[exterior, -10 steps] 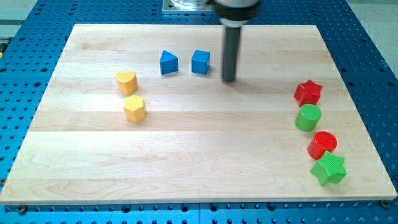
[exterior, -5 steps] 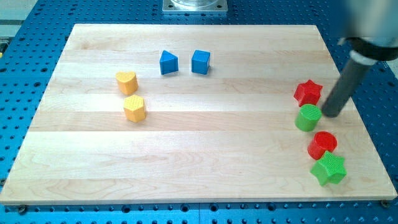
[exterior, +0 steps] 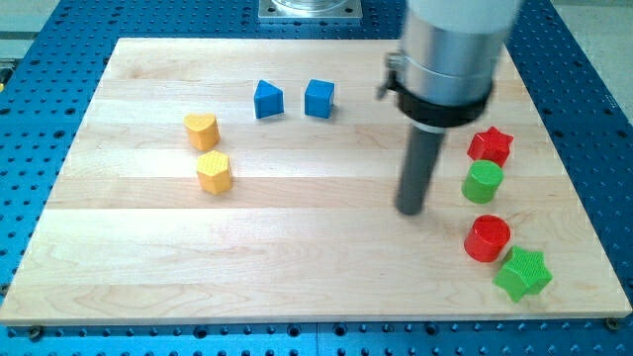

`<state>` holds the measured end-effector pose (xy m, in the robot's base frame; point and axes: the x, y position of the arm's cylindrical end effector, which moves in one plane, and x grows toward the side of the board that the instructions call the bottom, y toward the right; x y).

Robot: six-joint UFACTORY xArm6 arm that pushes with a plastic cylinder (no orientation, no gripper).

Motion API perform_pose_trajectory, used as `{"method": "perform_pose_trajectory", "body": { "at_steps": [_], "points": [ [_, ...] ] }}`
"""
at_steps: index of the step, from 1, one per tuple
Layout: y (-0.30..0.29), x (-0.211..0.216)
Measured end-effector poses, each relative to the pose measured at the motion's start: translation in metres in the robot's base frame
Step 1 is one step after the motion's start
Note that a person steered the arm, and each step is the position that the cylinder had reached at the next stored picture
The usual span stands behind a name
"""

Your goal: Move the green circle diagonally to the top left of the red star

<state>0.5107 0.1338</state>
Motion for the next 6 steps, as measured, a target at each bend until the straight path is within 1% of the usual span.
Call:
{"method": "perform_pose_trajectory", "body": {
  "at_steps": [1, 2, 3, 4, 5, 6],
  "points": [
    [0.059, 0.013],
    [0.101, -0.031],
    [0.059, -0.041],
    [0.026, -0.022],
    [0.011, 0.000],
    [-0.032, -0.032]
  ]
}}
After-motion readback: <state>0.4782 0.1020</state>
